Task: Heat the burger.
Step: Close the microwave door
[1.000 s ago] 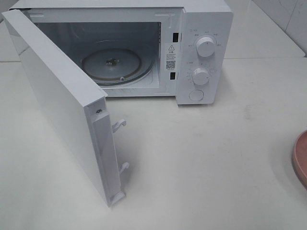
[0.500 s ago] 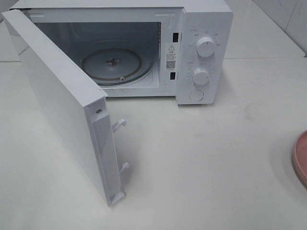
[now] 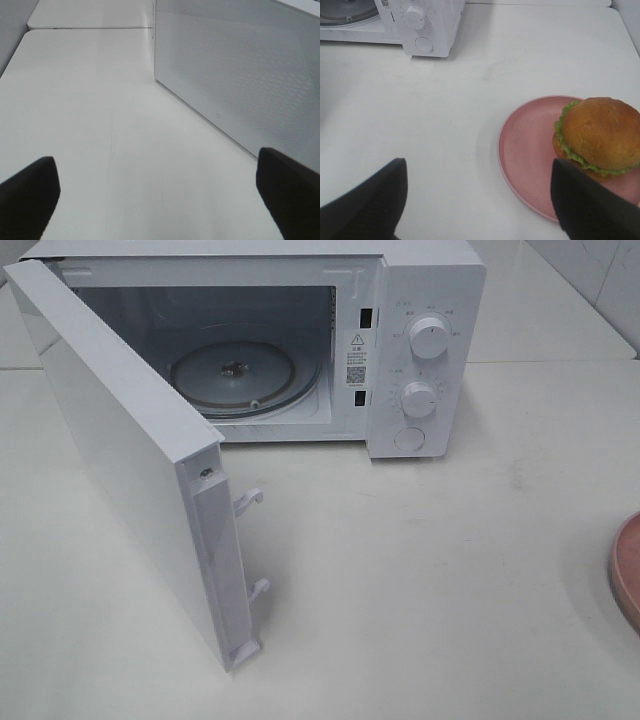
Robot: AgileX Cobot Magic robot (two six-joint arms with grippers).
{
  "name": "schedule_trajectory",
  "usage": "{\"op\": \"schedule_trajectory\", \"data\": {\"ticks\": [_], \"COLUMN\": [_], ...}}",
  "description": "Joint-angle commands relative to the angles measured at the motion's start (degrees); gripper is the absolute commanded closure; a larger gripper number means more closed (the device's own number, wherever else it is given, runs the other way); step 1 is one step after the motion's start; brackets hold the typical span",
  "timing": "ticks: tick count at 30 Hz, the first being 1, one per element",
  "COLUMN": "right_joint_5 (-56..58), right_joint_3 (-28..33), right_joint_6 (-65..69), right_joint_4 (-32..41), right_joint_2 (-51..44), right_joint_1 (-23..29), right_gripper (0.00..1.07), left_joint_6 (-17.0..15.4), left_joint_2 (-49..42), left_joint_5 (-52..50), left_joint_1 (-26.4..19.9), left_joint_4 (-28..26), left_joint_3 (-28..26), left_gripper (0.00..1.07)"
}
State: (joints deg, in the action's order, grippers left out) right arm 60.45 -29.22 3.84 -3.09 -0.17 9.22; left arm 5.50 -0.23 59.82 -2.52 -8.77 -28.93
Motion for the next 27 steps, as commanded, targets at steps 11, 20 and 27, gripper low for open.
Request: {"op": "schedule_trajectory", "data": {"ticks": [11, 20, 27], "right_joint_5": [-0.92, -0.92, -0.92], "right_joint_3": [0.23, 0.23, 0.23], "right_joint_6": [-0.80, -0.80, -0.80], "right_joint_4": [0.29, 0.29, 0.29], "right_joint_2": [-1.60, -1.60, -1.60], "right_joint_1": [-0.34, -0.34, -0.34], "right_gripper": [0.31, 0.31, 0.31], "left_joint_6": [-0.23, -0.23, -0.23], "left_joint_2": [-1.20, -1.20, -1.20], "left_joint_5": [-0.40, -0.40, -0.40], "left_joint_1": [-0.23, -0.23, -0.23], "left_joint_4": [-0.29, -0.29, -0.29], "left_joint_3": [0.17, 0.17, 0.17], "left_gripper": [0.07, 0.07, 0.07]}}
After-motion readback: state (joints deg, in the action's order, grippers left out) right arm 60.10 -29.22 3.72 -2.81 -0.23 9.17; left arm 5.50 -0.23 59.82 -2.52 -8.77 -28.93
